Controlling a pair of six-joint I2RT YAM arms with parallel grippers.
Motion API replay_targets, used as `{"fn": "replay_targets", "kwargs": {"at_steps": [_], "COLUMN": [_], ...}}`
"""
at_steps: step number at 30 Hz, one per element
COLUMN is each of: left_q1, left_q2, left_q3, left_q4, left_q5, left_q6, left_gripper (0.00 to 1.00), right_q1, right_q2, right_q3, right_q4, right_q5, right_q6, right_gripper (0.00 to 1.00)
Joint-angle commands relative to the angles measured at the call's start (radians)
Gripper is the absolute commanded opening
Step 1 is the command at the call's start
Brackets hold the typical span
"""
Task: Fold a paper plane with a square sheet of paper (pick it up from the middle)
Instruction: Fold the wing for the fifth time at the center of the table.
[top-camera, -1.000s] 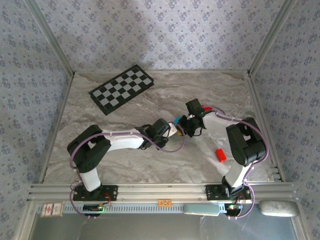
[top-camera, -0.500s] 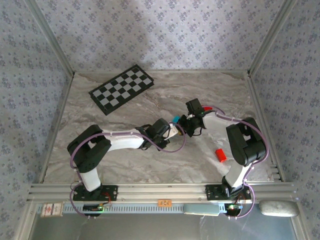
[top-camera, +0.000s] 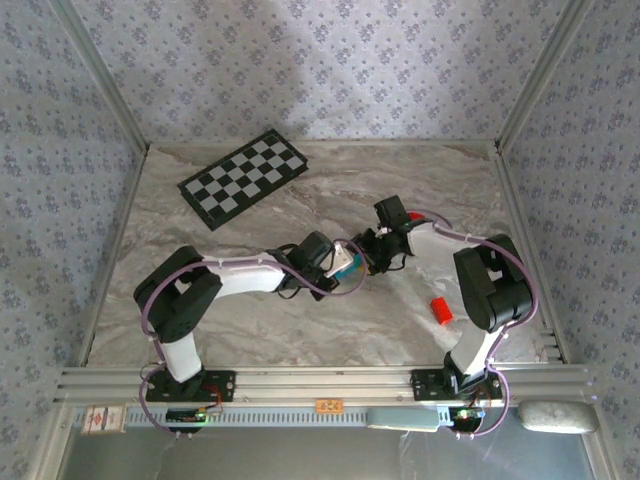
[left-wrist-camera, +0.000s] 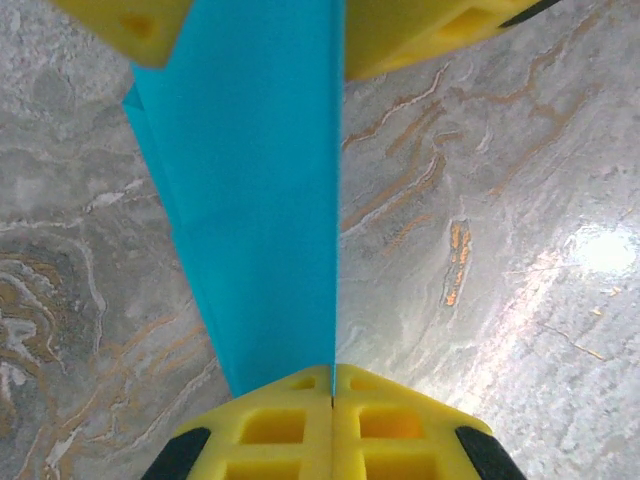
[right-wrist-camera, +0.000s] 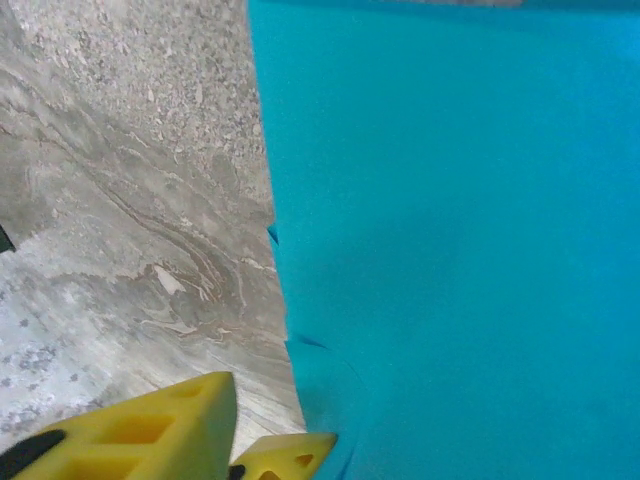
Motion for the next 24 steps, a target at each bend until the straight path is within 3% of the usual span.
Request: {"fn": "replay_targets", "kwargs": {"at_steps": [1, 8, 15, 24], "left_q1": [0.028, 0.084, 0.153, 0.196], "left_q2": [-0.012, -0.025, -0.026, 0.053], "left_q3": [0.041, 0.046, 0.006, 0.049], "left_q4": [-0.049, -0.046, 0.043, 0.065], "left_q5": [0.128, 0.201, 0.327, 0.507], "left_q6": [-0.051, -0.178, -0.357, -0.483], "left_gripper": [0.00, 0.00, 0.00, 0.00], "right_q1": [-0.019, -0.084, -0.142, -0.164], "right_q2": [-0.024, -0.047, -0.084, -0.091], "right_q3": [0.040, 0.053, 0.011, -0.051], "right_q4": [-0.054, -0.061, 0.014, 0.134], "right_q5": [-0.009, -0.007, -0.014, -0.091], "right_q6": [-0.052, -0.163, -0.276, -0.362], "right_gripper": [0.58, 0.70, 0.73, 0.72]}}
